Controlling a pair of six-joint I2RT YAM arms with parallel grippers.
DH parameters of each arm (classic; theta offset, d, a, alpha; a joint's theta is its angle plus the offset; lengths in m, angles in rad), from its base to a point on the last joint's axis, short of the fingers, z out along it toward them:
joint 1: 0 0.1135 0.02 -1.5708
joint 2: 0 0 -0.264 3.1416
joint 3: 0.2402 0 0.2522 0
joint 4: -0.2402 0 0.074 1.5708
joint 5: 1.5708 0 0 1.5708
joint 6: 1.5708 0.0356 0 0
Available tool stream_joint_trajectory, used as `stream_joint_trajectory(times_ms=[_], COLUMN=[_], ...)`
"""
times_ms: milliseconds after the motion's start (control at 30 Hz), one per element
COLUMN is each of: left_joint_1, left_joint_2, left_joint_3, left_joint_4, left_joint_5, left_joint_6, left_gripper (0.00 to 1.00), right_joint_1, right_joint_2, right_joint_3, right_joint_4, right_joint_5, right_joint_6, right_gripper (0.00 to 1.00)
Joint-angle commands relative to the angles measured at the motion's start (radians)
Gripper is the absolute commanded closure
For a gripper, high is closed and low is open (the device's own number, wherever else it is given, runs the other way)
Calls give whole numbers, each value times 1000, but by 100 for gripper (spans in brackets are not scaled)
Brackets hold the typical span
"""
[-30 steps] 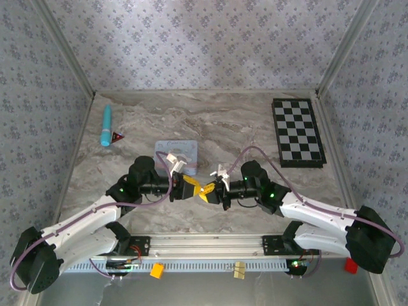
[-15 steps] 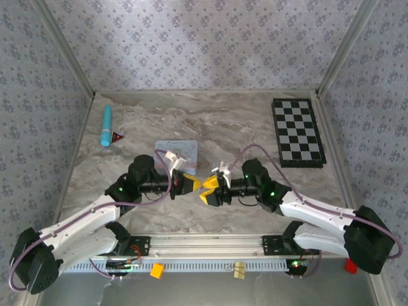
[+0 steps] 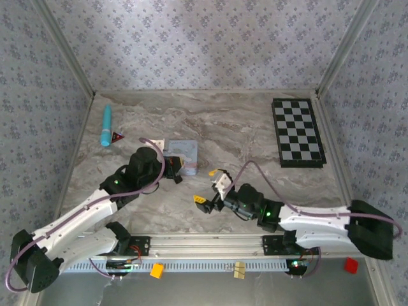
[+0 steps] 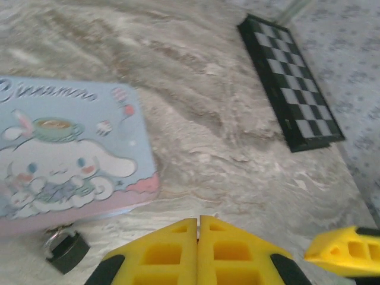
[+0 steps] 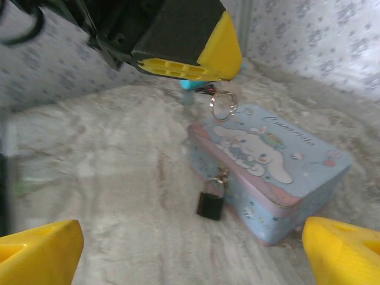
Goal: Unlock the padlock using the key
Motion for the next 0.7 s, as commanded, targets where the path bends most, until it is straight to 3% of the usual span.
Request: stream_joint_trajectory(times_ms=[0,200,400,667], left_joint_1=[-18,-48,-78,-82], left_joint_2=[4,-2,-1,-37], left_joint_3=[13,20,-5,-19], left_joint_4=[-26,-47,-9,13], left_joint_5=[-78,-97,-107,-88], left_joint_6=[-114,-119,-149,-154], left_gripper=[100,100,100,100], right_joint_1=[33,38,53,54], right_joint_2=[117,255,352,403], right_joint_3=[41,118,208,207], right_joint_4=[226,309,284,312], right_joint_5=[266,274,232,234], right_joint_6=[-132,-121,-120,-161], right_gripper=[9,16,31,45])
